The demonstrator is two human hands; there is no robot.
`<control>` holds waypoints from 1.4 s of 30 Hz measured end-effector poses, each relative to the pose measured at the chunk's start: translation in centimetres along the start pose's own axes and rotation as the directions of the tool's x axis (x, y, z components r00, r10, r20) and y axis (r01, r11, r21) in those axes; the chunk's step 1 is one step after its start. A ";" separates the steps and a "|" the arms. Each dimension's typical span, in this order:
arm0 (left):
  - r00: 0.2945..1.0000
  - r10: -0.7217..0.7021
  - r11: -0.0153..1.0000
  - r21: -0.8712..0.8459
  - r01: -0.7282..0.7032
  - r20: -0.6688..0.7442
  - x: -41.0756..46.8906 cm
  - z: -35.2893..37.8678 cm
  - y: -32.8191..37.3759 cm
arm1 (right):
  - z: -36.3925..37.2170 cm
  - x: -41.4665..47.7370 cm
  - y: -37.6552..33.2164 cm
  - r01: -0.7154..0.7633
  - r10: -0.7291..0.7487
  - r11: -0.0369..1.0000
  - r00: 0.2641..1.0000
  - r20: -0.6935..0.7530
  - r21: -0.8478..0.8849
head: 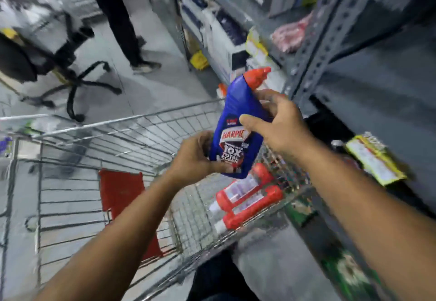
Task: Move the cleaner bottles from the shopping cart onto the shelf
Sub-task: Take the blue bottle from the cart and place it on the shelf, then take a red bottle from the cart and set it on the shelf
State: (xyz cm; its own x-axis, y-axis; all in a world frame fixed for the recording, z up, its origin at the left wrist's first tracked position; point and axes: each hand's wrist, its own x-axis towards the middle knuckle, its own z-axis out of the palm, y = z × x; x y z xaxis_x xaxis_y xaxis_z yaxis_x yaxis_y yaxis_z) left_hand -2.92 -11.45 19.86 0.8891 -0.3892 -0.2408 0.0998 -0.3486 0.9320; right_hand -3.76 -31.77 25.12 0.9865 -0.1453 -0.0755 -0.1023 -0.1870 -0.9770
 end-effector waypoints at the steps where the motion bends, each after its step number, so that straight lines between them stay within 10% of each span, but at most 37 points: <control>1: 0.999 0.052 0.998 -0.027 -0.052 0.002 -0.4 0.7 2.4 | -1.5 -0.9 -2.2 0.058 -0.058 0.998 0.998 -0.029 0.006; 11: 0.902 0.398 0.915 0.002 -0.404 0.166 -0.2 9.0 14.1 | -12.1 -9.9 -9.8 0.245 -0.304 0.950 0.872 -0.383 -0.194; 25: 0.751 0.492 0.780 0.160 -0.605 0.440 6.8 28.1 16.9 | -23.2 -14.3 -3.4 -0.140 -0.215 0.917 0.617 -0.757 -0.375; 32: 0.687 0.554 0.711 0.162 -0.685 0.470 7.0 29.3 17.0 | -24.5 -14.9 -2.5 -0.198 -0.202 0.896 0.616 -0.761 -0.398; 36: 0.766 0.579 0.720 0.266 -0.641 0.280 7.6 24.2 14.3 | -21.3 -17.3 -0.1 -0.149 -0.458 0.826 0.386 -0.801 -0.544; 38: 0.848 0.519 0.790 0.321 -0.523 0.106 8.2 19.3 10.8 | -18.6 -18.5 2.2 -0.082 -0.548 0.770 0.424 -0.721 -0.633; 42: 0.980 0.158 0.927 0.360 -0.105 -0.120 8.8 9.0 0.8 | -12.8 -16.7 5.5 0.042 -0.401 0.805 0.774 -0.490 -0.592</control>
State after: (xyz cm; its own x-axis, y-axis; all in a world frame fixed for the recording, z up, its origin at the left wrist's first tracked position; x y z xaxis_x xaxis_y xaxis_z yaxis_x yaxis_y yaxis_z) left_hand 0.93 -22.86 16.07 0.9407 -0.3346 -0.0565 -0.1622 -0.5894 0.7914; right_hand -22.47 -42.79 23.59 0.7418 -0.5135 0.4314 -0.1164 -0.7321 -0.6712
